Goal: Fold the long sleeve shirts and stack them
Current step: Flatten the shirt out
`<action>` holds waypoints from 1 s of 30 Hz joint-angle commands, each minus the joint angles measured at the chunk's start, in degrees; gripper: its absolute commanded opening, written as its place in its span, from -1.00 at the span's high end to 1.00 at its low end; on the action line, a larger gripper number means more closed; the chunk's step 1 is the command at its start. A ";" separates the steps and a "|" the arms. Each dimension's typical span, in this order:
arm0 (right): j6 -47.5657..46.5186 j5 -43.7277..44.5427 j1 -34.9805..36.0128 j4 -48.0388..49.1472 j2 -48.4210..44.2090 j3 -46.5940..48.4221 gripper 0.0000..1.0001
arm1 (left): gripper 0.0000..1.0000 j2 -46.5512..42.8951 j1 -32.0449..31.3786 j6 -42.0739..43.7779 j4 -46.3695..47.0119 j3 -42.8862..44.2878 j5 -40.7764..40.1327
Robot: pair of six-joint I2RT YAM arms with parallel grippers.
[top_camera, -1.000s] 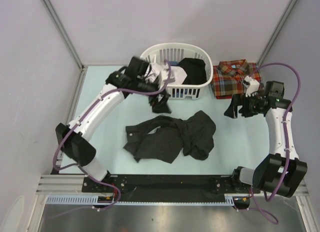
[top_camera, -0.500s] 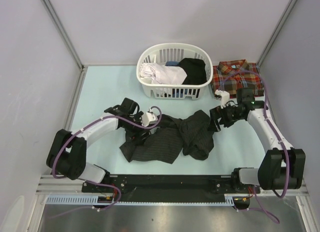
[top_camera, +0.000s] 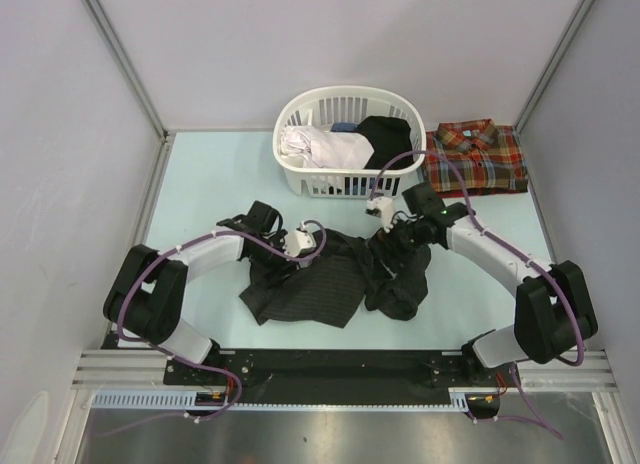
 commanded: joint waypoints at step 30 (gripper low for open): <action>-31.12 6.13 -49.74 -23.74 -16.58 -4.11 1.00 | 1.00 -15.43 37.84 11.06 -20.99 21.14 16.05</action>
